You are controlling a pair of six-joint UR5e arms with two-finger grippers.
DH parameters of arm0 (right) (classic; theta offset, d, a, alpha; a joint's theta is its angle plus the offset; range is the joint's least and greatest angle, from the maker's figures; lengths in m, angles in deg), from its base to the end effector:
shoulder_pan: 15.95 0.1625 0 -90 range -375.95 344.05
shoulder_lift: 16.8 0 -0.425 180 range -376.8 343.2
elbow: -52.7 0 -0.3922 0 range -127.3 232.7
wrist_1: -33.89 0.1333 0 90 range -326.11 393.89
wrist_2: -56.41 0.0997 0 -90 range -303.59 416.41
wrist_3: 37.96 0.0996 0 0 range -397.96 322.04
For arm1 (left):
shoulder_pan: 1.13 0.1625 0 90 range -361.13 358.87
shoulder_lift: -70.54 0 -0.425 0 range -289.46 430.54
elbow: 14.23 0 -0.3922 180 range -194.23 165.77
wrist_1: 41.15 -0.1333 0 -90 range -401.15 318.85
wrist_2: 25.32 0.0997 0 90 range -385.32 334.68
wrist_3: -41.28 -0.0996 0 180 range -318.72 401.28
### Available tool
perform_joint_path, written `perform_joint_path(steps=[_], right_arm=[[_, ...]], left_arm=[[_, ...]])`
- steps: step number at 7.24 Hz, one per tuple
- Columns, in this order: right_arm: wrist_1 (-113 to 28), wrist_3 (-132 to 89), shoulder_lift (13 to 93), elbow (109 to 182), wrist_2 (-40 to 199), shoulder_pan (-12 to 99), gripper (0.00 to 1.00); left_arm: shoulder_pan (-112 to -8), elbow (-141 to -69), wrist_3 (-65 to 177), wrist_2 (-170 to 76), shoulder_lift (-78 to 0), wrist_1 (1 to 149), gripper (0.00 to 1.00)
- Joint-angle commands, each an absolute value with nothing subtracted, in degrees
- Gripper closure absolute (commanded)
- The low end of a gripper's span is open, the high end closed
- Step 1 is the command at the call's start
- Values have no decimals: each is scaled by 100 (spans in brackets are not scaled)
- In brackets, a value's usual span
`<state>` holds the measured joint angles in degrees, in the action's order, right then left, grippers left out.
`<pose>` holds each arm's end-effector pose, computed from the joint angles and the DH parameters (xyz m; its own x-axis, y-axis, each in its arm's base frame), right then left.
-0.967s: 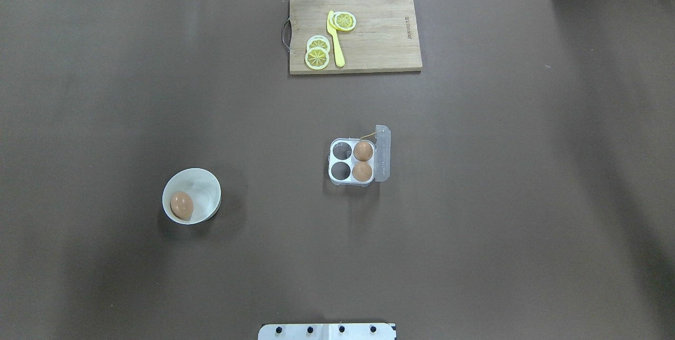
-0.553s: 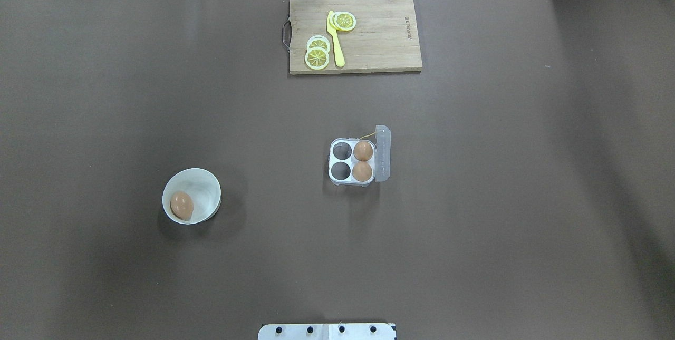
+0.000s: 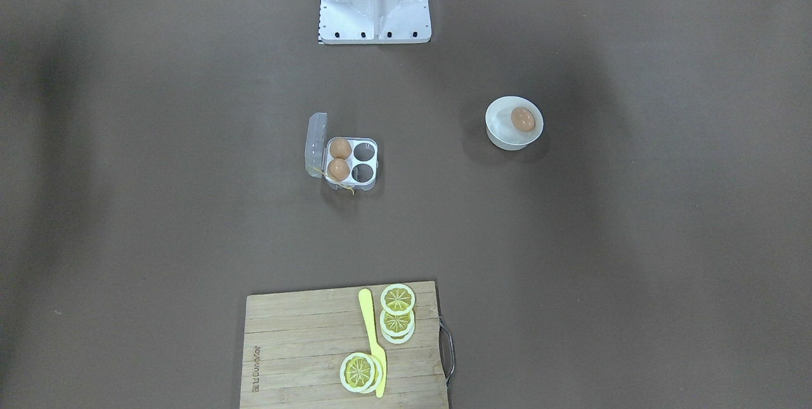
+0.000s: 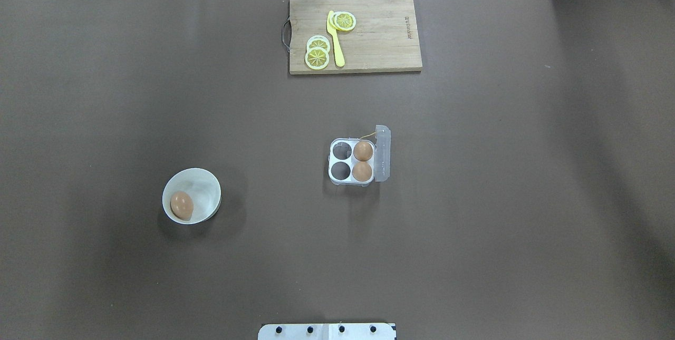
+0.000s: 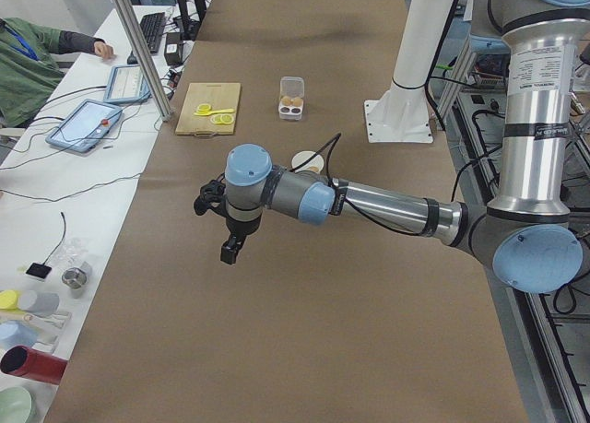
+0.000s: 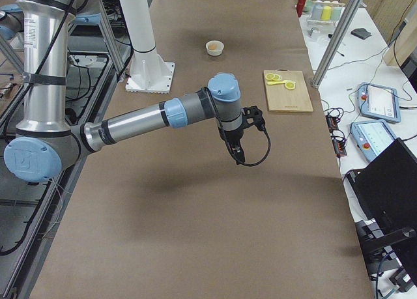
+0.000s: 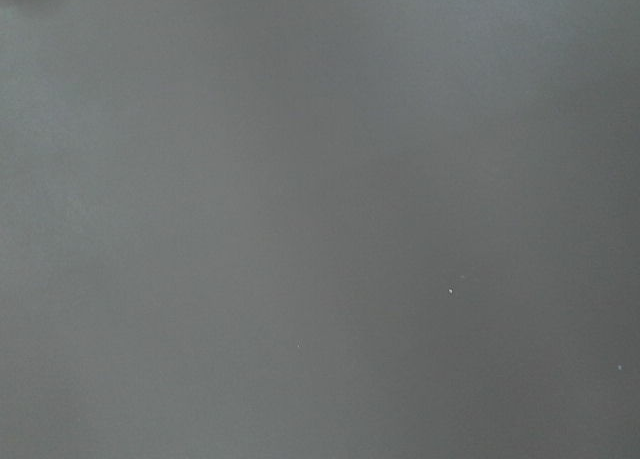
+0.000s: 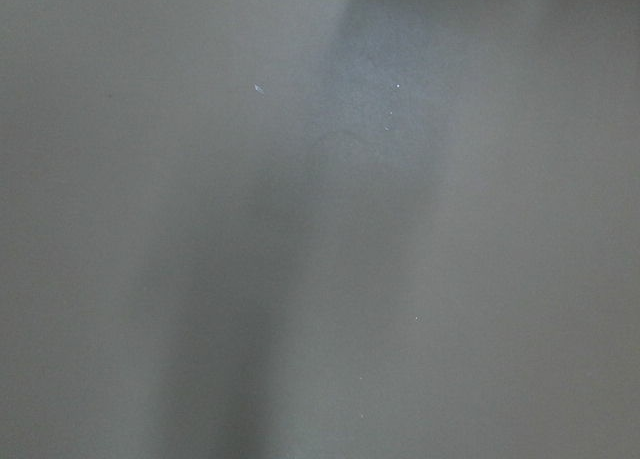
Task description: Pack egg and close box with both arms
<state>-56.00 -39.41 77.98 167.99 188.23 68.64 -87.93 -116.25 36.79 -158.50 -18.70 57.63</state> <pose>0.0240 -0.4557 0.4830 0.7173 -0.3275 0.6150 0.1064 0.9238 0.3678 -0.0373 -0.5004 0.5449 0.7087 0.3474 -0.6141 -0.1083 0.9136 0.3920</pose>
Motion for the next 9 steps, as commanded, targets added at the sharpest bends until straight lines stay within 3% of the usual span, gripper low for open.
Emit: perform_joint_path(steps=[1,3,9], right_arm=[[-5594,-3876,7549,16871,18947,6599,0],[-5594,-2880,7146,16898,19000,6098,0],[-5594,439,6494,17346,18174,4454,0]], left_arm=[[-8779,-11610,4001,-16196,-1894,6306,2],[-8062,-11636,4643,-16463,-2252,6757,2],[-5944,-12645,10131,-15694,-2535,7074,2]])
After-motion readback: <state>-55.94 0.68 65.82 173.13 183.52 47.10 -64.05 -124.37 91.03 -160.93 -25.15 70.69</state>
